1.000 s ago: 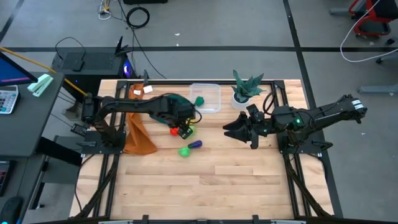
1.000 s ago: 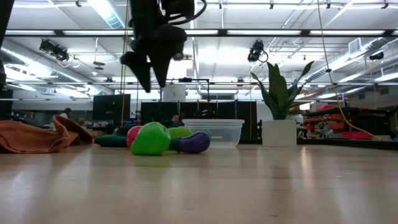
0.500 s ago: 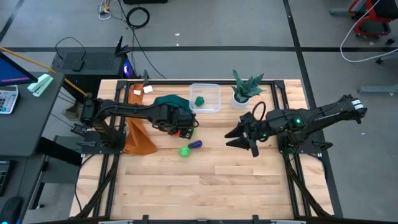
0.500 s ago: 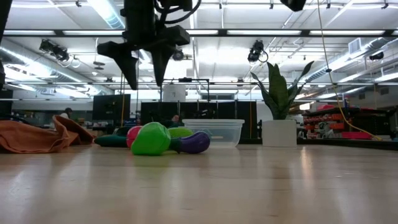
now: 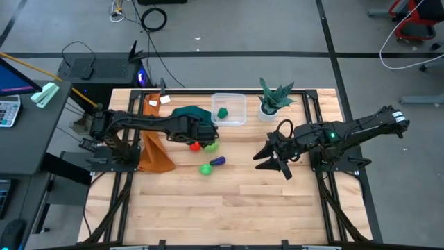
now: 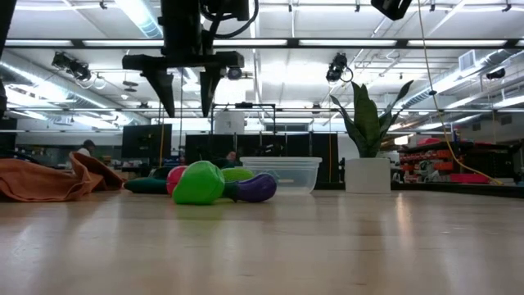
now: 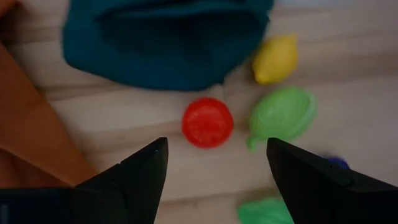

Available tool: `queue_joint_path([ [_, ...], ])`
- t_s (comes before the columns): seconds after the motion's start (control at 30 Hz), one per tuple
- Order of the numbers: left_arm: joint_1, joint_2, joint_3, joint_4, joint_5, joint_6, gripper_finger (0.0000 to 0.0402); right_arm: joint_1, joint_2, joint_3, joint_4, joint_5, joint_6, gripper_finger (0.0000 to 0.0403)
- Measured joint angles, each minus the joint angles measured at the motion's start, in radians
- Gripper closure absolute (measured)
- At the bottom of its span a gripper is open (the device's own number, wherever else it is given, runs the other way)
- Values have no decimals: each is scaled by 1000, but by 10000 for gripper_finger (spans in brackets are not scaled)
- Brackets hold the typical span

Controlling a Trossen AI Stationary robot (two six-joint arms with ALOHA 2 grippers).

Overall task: Pick and placing Produce into tupperware
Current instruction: Put the red tomato into the transparent bin

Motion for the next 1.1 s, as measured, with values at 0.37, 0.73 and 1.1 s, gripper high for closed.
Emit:
queue_joint_path([
  [0.37, 24, 0, 0, 4, -40, 0, 115, -1, 0, 0, 0, -15, -21, 236],
  [0.73, 46, 2, -284, 194, 126, -53, 20, -1, 0, 0, 0, -14, -26, 236],
  [1.1, 64, 4, -341, 446, 160, -36, 2, -1, 0, 0, 0, -14, -33, 236],
])
